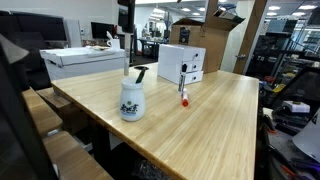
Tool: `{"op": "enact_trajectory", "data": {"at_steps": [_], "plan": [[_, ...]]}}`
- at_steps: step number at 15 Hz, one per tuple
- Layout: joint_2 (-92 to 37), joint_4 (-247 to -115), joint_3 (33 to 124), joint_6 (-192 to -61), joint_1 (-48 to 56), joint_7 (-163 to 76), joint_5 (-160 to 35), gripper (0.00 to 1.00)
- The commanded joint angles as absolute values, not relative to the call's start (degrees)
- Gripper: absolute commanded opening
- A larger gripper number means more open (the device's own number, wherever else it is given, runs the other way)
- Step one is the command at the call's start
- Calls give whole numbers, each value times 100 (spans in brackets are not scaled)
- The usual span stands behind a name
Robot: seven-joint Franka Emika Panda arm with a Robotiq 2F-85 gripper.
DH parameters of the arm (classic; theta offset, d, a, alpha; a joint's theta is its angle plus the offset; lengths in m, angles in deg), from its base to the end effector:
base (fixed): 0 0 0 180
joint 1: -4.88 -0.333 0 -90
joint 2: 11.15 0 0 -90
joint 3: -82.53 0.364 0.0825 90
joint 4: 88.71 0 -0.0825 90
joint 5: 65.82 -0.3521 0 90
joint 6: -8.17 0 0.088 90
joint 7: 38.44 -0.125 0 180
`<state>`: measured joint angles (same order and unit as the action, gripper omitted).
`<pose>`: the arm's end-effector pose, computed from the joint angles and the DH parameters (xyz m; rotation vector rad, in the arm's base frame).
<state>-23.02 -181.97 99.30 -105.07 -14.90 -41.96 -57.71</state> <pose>0.5148 0.3466 0.5537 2.9671 0.9376 0.2612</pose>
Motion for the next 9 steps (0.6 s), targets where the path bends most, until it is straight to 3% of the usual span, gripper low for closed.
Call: {"op": "enact_trajectory", "data": {"at_steps": [1,9], "plan": [[-2179,-18062,9885,-10296,-1599,-4512,-5573,4],[-1947,-18215,9648,-10065,-1375,-4684,-5769,3]]}}
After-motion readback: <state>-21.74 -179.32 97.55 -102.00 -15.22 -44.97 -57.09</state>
